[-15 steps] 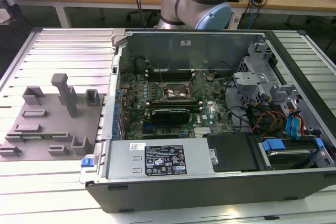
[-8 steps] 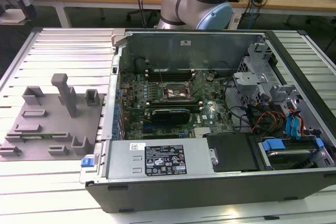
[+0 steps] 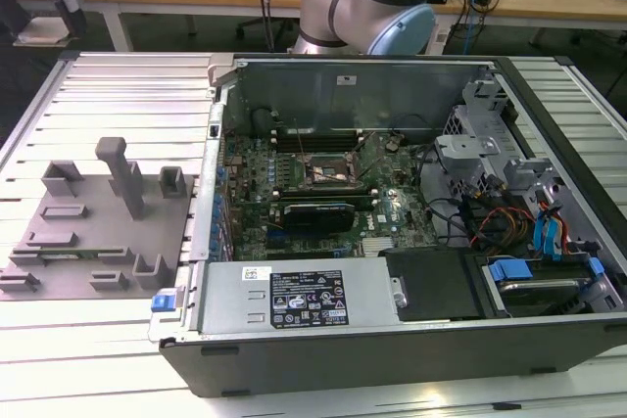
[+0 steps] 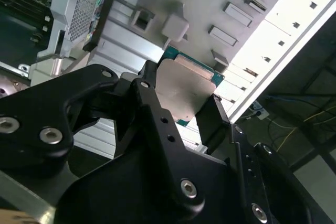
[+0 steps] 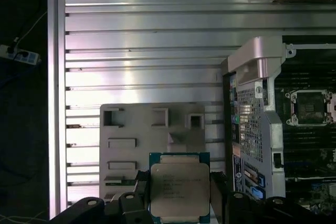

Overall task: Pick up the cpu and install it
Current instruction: 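Pick up the cpu and move it towards the insertion slot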

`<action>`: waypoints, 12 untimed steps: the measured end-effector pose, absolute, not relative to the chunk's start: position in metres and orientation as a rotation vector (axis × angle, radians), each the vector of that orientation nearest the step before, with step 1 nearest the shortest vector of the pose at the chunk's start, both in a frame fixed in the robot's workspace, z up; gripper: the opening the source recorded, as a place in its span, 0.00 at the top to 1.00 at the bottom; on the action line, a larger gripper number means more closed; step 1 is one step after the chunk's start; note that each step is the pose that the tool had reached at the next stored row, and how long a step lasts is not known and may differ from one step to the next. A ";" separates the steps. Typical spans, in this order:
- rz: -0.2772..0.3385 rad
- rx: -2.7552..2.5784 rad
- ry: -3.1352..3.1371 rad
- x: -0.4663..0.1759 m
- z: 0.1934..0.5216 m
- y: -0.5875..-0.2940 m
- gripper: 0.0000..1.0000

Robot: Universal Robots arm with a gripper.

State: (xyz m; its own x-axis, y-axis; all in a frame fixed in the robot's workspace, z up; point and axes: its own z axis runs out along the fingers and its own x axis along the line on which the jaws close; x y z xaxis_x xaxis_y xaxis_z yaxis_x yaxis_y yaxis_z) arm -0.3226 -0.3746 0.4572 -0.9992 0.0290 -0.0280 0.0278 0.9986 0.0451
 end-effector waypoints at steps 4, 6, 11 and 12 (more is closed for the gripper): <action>0.070 0.044 3.112 -0.309 0.457 -0.375 0.45; 0.070 0.044 3.112 -0.302 0.457 -0.375 0.45; 0.070 0.044 3.112 -0.280 0.457 -0.375 0.45; 0.070 0.044 3.112 -0.276 0.457 -0.375 0.45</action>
